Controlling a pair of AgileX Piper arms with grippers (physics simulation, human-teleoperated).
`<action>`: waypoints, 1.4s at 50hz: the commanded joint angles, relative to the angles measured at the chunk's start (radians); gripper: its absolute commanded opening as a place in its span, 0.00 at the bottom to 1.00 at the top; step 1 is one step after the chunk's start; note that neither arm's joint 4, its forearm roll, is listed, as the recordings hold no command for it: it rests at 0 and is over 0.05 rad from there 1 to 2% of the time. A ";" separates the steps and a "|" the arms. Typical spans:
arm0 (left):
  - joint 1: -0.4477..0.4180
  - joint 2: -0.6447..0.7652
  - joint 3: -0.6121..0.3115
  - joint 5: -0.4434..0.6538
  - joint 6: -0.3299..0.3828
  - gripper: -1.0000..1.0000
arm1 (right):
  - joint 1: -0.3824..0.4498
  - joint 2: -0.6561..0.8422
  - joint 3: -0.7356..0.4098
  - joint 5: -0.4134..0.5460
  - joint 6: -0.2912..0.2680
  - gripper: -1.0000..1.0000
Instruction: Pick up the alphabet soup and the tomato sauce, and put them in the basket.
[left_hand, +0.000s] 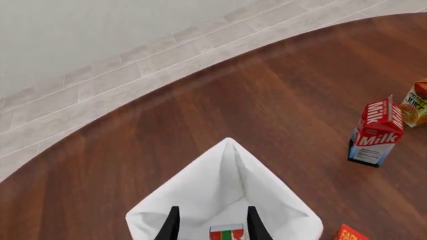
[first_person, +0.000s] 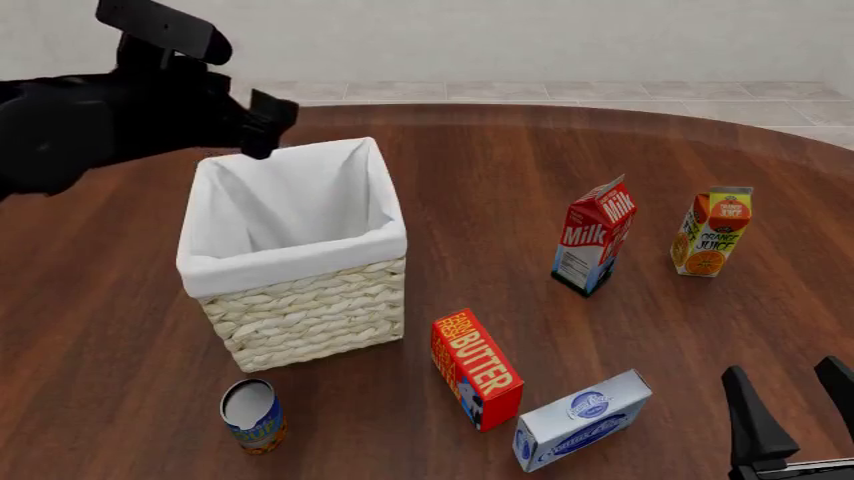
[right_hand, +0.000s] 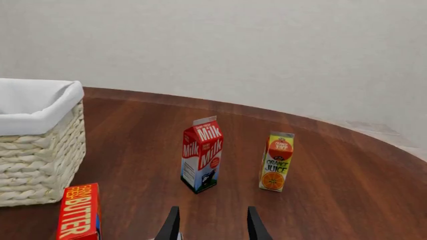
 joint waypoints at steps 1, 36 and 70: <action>-0.002 -0.039 0.023 0.007 0.005 1.00 | 0.000 0.000 0.000 0.000 -0.001 1.00; 0.010 -0.218 0.088 0.105 0.026 1.00 | 0.003 0.000 -0.001 -0.001 -0.005 1.00; 0.004 -0.371 0.198 0.169 0.011 1.00 | 0.007 0.000 0.000 -0.006 -0.022 1.00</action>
